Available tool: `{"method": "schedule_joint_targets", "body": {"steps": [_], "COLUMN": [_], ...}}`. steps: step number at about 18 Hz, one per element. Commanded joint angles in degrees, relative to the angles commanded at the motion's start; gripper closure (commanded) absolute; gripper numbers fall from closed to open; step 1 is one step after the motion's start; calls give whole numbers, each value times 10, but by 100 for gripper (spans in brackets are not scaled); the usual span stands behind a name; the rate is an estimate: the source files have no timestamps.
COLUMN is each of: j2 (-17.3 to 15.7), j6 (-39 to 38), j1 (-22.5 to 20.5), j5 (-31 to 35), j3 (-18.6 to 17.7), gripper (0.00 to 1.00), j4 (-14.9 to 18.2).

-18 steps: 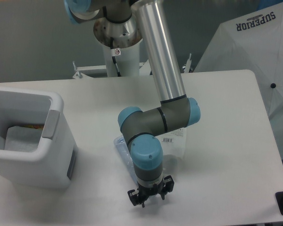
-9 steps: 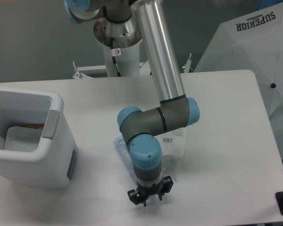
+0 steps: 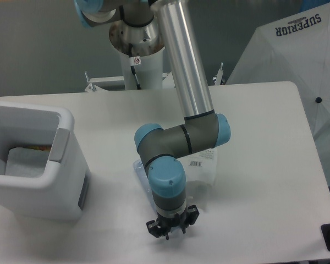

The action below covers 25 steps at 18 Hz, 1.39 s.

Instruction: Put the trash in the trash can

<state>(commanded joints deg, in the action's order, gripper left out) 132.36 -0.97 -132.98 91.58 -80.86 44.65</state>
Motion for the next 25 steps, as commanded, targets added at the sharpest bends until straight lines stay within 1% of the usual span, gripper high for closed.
{"method": "schedule_joint_targets", "body": {"steps": [2,6,14,17,19,22,23,25], "j2": [-1,-1,-3,-9,-19,-47,-52,-75], "j6": [1,1,-1,-3,-4,-4,-5,-8], "j1": [0,0,-1,-1,-1,-4,-5,-9], "j5": [0,0,-4,-5,-5,-8,-9,-21], "j3": [0,0,3,8,10,18,26,45], "gripper": [59,64,66,67,67,67,67,67], "j4": [0,0,-1,-1,-2,-3,-3,-4]}}
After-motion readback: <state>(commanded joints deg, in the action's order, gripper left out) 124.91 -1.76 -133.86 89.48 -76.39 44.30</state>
